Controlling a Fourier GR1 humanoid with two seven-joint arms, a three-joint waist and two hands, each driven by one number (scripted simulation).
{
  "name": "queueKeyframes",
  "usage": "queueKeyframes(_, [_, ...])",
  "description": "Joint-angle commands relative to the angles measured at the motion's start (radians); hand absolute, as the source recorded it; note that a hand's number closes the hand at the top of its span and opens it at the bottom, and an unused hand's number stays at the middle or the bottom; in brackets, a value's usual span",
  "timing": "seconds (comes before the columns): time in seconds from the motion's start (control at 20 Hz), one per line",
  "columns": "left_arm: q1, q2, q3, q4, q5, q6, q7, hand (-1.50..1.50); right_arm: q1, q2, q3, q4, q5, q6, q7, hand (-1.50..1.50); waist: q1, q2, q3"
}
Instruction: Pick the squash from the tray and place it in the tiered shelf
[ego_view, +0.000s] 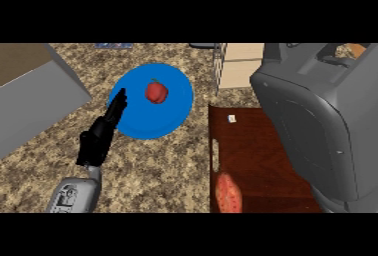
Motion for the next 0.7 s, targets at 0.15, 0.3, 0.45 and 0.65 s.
queueKeyframes(0.15, [-0.031,0.039,0.038,-0.003,0.033,-0.042,0.024,0.0,0.05,-0.044,-0.032,0.1,0.01,-0.091,-0.11,1.5,-0.001,0.001,0.0])
queueKeyframes(0.3, [0.021,0.023,0.019,-0.063,0.04,-0.044,0.032,0.0,0.019,-0.063,-0.027,0.12,0.066,-0.075,-0.086,1.5,0.0,-0.001,0.0])
queueKeyframes(0.45, [0.016,-0.028,-0.032,-0.033,-0.028,0.019,0.004,0.0,0.038,-0.117,-0.031,0.294,0.058,-0.223,-0.272,1.5,0.011,0.006,0.0])
queueKeyframes(0.65, [-0.028,0.003,0.004,-0.015,0.001,-0.013,0.048,0.0,0.031,-0.061,-0.047,0.381,0.077,-0.379,-0.29,1.5,0.008,0.005,0.0])
